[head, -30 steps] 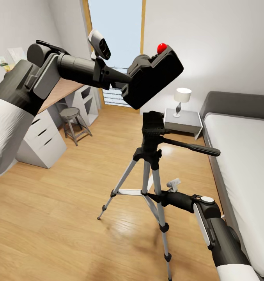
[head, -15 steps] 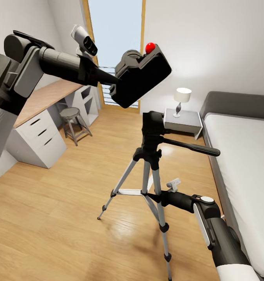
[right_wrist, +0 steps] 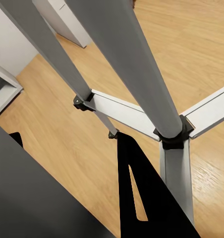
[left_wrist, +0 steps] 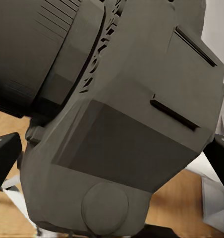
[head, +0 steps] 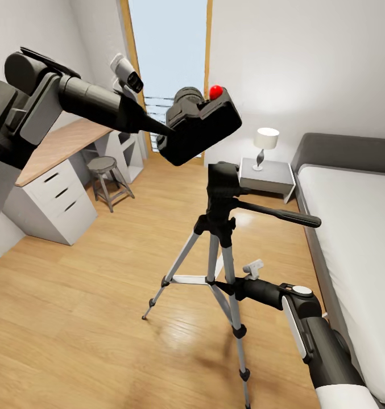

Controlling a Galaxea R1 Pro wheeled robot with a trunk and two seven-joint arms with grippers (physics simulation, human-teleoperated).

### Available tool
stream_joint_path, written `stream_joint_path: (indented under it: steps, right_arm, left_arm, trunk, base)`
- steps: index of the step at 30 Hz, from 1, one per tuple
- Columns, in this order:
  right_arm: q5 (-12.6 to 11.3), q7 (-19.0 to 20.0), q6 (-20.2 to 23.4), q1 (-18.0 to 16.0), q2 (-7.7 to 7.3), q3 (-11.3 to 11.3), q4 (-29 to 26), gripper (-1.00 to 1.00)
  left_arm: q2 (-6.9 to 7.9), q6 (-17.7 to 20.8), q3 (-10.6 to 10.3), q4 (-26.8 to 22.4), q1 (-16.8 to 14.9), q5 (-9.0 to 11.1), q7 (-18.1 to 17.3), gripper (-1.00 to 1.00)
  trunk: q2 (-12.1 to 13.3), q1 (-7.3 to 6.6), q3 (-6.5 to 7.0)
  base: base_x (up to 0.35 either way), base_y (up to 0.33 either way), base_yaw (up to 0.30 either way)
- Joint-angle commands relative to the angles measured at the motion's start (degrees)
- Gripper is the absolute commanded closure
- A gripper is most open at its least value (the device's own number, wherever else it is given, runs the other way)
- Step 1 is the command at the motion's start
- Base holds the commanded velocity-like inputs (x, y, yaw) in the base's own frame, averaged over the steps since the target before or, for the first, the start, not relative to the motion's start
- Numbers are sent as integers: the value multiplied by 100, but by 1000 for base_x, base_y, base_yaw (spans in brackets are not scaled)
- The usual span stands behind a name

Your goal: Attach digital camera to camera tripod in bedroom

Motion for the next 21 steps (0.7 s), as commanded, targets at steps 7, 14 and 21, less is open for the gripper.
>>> stream_joint_path:
  steps: [7,14,21]
  right_arm:
    - [382,42,-43,-4,3,-13,-3,100]
    - [382,42,-43,-4,3,-13,-3,100]
    - [382,42,-43,-4,3,-13,-3,100]
  left_arm:
    - [-64,50,-1058,-42,-48,0,-14,100]
    - [-62,50,-1066,-126,-50,9,-14,100]
    - [-58,50,-1057,-290,-71,56,-14,100]
  trunk:
    - [-10,4,-11]
    - [-10,4,-11]
    - [-10,4,-11]
  base:
    - [0,0,0]
    - [0,0,0]
    - [0,0,0]
